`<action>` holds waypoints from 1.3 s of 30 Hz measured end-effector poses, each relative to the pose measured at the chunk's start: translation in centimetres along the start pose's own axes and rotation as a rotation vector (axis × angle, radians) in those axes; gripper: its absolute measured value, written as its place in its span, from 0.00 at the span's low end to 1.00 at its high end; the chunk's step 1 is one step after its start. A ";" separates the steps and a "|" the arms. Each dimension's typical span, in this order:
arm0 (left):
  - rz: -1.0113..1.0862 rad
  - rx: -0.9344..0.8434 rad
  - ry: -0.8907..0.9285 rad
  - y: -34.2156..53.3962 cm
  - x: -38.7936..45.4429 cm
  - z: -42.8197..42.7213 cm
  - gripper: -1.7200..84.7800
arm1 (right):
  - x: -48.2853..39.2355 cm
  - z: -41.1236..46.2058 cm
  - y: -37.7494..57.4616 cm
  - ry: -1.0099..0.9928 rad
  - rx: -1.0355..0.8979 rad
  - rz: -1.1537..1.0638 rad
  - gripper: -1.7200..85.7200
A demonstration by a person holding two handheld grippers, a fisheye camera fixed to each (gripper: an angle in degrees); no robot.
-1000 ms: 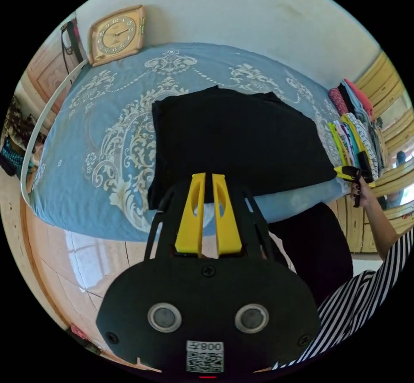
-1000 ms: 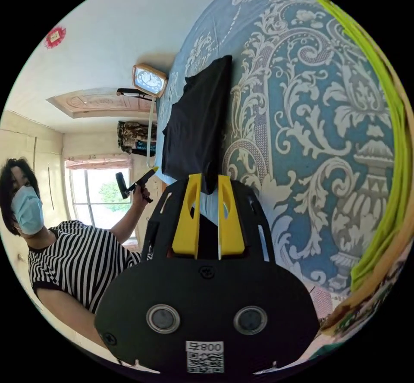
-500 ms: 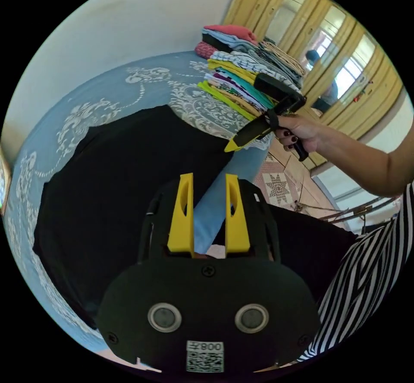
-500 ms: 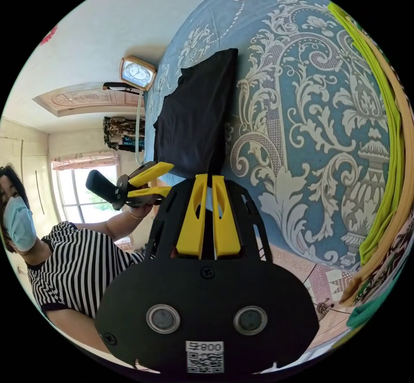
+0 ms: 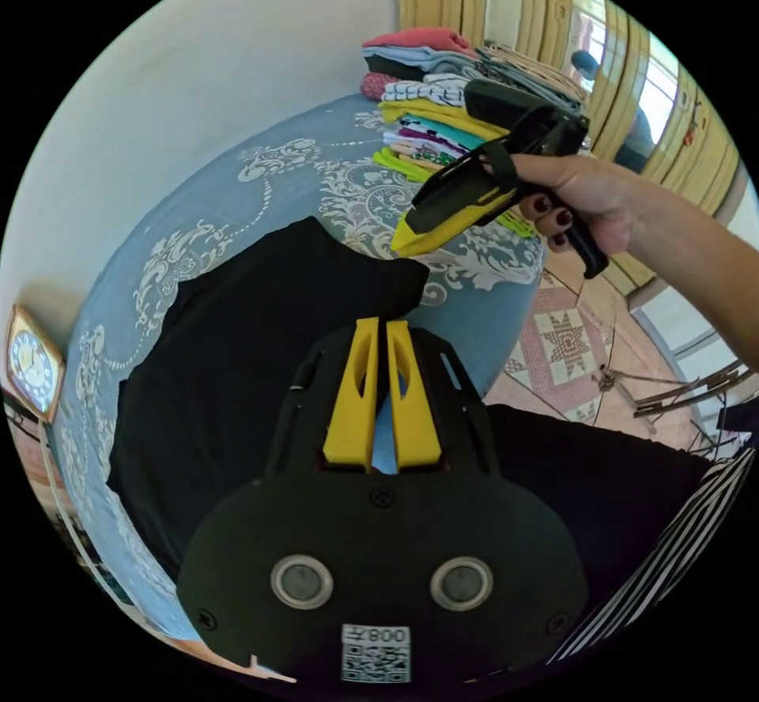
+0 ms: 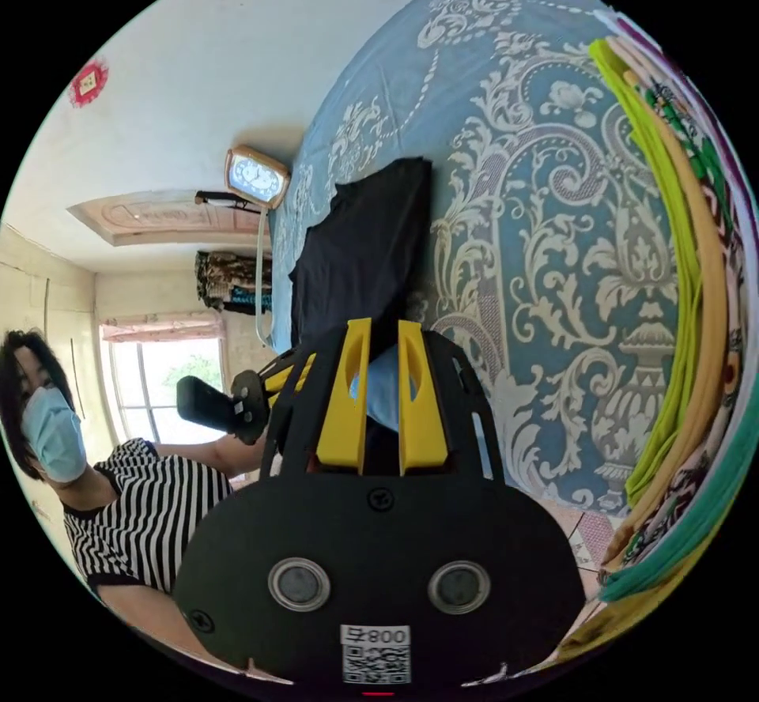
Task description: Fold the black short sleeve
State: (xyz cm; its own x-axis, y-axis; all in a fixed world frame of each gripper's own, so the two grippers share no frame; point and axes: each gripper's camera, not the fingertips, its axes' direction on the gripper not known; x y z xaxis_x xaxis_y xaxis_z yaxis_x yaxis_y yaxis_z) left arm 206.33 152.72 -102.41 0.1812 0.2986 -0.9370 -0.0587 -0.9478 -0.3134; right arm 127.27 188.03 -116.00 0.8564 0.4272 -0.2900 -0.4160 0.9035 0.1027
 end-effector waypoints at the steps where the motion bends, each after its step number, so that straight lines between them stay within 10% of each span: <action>1: -0.023 0.017 0.015 0.1 0.0 -0.2 0.05 | -0.2 0.1 -0.4 0.013 0.016 0.000 0.11; 39: -0.277 0.206 0.230 19.0 -10.9 -6.9 0.04 | -25.3 17.9 -17.5 -0.051 0.086 -0.166 0.03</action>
State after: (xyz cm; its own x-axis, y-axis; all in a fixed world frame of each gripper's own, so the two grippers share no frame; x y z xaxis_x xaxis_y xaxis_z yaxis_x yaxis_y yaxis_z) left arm 210.05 130.66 -97.12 0.4310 0.4843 -0.7614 -0.1683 -0.7858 -0.5951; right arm 118.36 162.00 -93.46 0.9263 0.2715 -0.2613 -0.2421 0.9602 0.1394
